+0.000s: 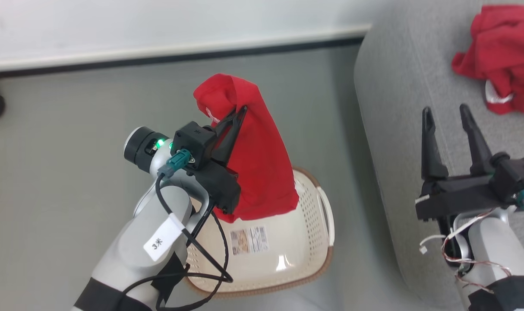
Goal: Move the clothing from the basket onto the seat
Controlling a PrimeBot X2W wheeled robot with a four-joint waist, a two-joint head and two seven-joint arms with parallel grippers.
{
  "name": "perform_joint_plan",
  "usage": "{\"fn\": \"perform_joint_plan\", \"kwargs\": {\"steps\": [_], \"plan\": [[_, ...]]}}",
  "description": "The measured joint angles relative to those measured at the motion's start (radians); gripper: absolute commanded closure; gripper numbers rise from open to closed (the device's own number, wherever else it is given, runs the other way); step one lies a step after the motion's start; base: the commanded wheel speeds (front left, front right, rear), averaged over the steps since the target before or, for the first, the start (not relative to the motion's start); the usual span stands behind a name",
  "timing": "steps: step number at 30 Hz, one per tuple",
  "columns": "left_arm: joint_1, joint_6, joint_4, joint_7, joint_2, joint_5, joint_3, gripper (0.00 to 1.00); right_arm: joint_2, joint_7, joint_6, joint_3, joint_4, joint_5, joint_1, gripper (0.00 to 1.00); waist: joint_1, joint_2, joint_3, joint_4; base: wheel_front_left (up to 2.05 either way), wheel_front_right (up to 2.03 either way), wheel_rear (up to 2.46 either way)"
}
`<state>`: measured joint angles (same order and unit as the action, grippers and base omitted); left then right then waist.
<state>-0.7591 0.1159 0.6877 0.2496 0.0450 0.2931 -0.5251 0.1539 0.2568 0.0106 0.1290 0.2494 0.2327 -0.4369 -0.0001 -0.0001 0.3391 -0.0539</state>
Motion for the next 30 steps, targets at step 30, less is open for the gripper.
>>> {"fn": "perform_joint_plan", "kwargs": {"steps": [30], "plan": [[0.085,0.009,-0.067,-0.019,0.011,0.139,-0.093,1.0,-0.057,0.0,0.104,0.23,0.225,-0.048,0.103,0.0,-0.0001,0.0,-0.411,0.058,0.0,0.0,0.0]]}}
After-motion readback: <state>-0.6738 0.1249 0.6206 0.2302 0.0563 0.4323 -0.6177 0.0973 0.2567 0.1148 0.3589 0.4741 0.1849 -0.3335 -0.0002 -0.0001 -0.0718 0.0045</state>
